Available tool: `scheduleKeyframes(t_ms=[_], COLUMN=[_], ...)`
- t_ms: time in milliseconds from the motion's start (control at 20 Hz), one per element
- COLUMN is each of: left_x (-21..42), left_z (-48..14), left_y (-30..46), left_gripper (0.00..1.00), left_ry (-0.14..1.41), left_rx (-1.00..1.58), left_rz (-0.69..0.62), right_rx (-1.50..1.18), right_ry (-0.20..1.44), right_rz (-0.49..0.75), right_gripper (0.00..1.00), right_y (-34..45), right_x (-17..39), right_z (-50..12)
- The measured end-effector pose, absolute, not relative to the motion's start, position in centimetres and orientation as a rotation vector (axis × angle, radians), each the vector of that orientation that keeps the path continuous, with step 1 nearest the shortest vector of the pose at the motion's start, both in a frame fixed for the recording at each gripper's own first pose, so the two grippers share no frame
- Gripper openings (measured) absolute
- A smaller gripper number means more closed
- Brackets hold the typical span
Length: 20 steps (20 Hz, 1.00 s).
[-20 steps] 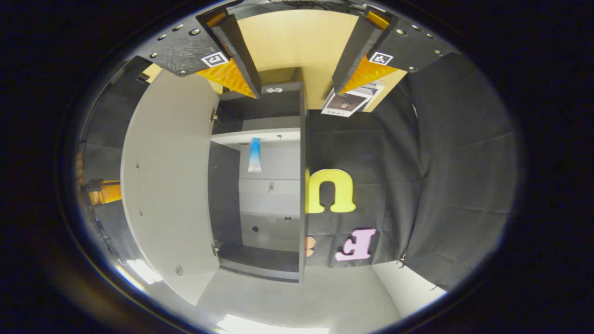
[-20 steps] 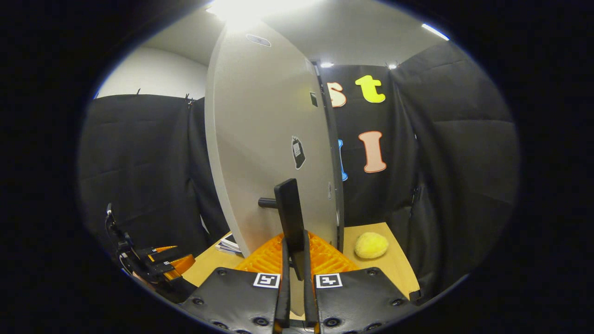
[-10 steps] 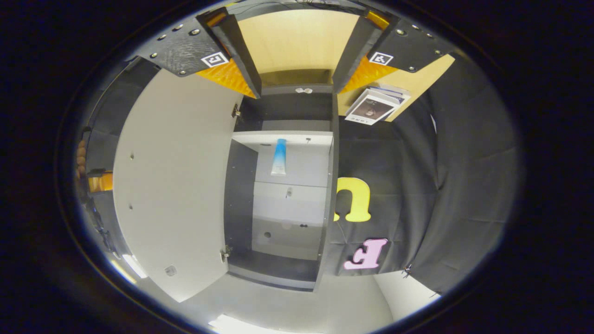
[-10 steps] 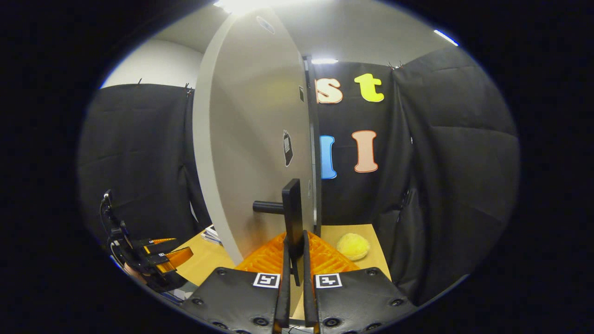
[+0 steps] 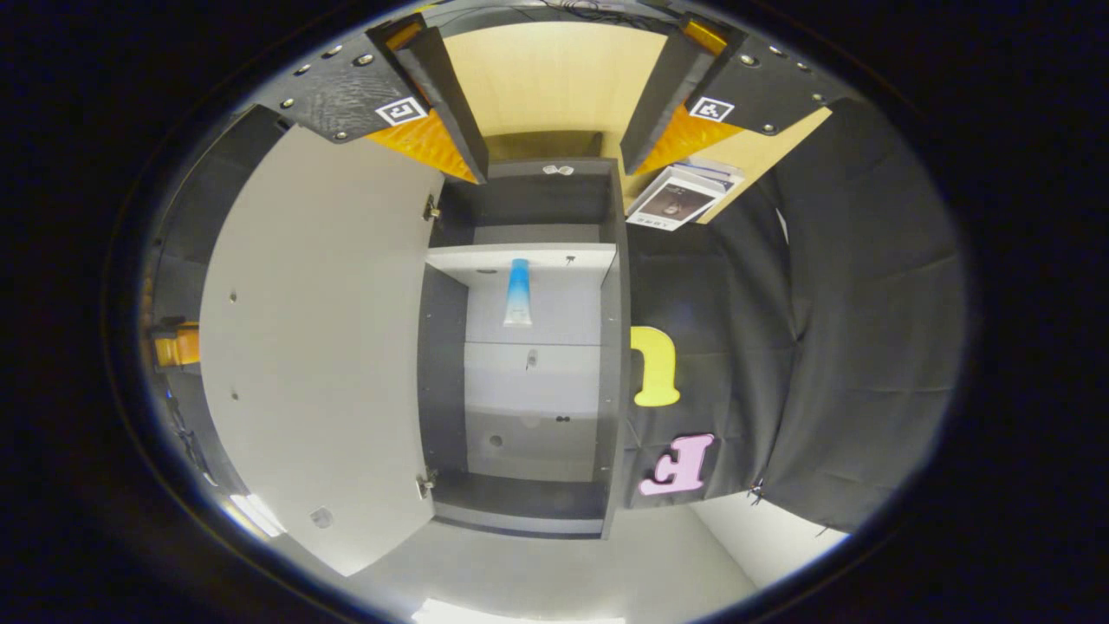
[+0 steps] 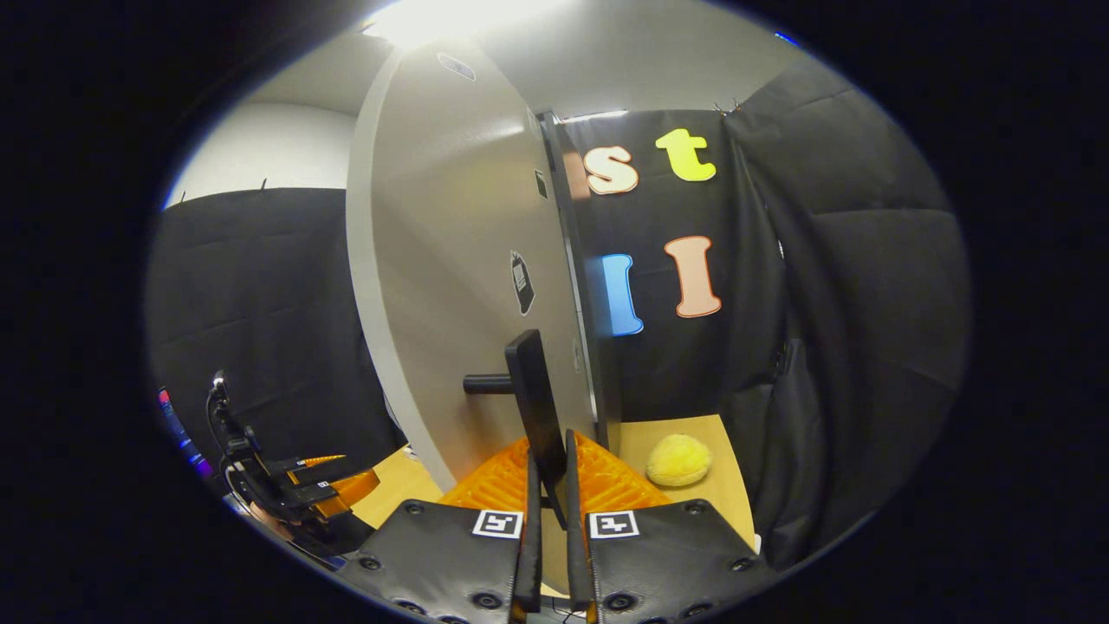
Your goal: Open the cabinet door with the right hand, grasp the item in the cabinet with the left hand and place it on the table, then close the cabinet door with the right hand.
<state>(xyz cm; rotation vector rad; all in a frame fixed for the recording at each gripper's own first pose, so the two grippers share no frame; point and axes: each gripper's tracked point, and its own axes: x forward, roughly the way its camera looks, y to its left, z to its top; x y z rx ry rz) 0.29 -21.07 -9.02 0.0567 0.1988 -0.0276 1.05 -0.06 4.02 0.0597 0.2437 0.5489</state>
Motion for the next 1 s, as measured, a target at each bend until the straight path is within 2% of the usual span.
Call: scheduleKeyframes(t_ms=[200, 300, 350, 600, 650, 700, 900, 1000], left_x=[0.3, 0.8, 1.0, 1.7, 1.8, 1.8, 2.9, 3.8], left_z=[-8.9, -8.7, -8.5, -8.2, -8.0, -8.0, -8.0, -6.8], left_y=[-22.2, -22.7, -22.8, -22.0, -21.7, -21.1, -18.8, -18.0], left_gripper=[0.92, 0.94, 0.92, 0.92, 0.92, 0.93, 0.91, 0.92], left_ry=[0.194, 0.185, 0.181, 0.184, 0.176, 0.168, 0.155, 0.137], left_rx=[0.042, 0.049, 0.053, 0.046, 0.045, 0.046, 0.019, -0.015], left_rz=[-0.054, -0.082, -0.095, -0.174, -0.193, -0.207, -0.226, -0.233], right_rx=[0.112, 0.176, 0.203, 0.155, 0.138, 0.128, 0.121, 0.11], right_ry=[0.287, 0.302, 0.304, 0.283, 0.277, 0.269, 0.248, 0.262], right_rz=[0.604, 0.59, 0.57, 0.373, 0.333, 0.296, 0.163, 0.114], right_gripper=[0.13, 0.12, 0.12, 0.05, 0.0, 0.05, 0.05, 0.07], right_y=[-0.4, -1.4, -1.9, -5.3, -5.9, -6.2, -7.1, -7.5], right_x=[-0.5, -1.6, -1.9, -2.1, -2.2, -2.3, -1.5, -1.4], right_z=[2.9, 2.7, 2.7, 1.9, 1.9, 2.2, 2.4, 2.0])
